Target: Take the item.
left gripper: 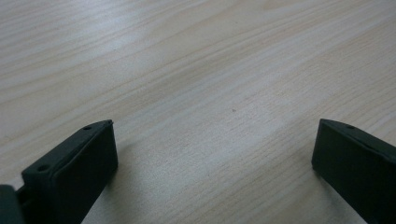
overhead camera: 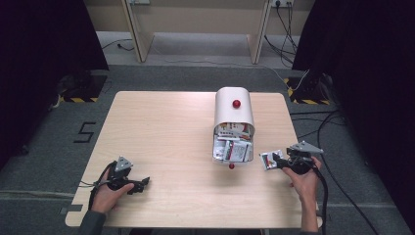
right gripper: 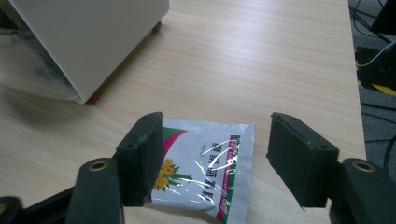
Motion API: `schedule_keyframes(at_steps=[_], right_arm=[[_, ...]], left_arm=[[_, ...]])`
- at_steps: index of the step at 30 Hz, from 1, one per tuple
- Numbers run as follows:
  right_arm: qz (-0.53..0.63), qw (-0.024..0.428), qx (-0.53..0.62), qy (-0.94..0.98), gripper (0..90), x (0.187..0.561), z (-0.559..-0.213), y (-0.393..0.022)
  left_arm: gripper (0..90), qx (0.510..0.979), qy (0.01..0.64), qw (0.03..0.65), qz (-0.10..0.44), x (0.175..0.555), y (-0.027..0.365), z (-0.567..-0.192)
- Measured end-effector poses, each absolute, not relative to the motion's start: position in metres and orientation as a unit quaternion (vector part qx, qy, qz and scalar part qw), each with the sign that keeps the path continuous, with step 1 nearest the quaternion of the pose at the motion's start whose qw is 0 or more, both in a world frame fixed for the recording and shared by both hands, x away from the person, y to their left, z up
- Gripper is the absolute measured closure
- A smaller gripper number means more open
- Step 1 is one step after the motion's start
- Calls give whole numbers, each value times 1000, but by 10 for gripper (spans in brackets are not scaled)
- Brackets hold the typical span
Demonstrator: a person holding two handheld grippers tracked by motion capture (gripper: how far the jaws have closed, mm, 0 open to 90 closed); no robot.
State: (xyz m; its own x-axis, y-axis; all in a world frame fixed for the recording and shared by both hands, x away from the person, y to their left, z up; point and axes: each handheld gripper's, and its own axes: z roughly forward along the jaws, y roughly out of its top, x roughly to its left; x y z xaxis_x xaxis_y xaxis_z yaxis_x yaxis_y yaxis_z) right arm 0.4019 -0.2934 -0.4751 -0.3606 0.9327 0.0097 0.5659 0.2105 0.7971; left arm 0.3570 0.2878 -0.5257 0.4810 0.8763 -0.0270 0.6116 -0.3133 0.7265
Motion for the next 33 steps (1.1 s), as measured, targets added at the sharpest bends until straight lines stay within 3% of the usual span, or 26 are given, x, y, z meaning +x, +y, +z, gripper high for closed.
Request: schedule_keyframes(at_steps=[13,33], right_arm=[[363,251,501,745,275,386,-469,-289],[353,246,487,760,243,346,-474,-279]], left_arm=[[0,787,472,347,191,357,288,-526],[0,788,472,347,191,357,288,-526]])
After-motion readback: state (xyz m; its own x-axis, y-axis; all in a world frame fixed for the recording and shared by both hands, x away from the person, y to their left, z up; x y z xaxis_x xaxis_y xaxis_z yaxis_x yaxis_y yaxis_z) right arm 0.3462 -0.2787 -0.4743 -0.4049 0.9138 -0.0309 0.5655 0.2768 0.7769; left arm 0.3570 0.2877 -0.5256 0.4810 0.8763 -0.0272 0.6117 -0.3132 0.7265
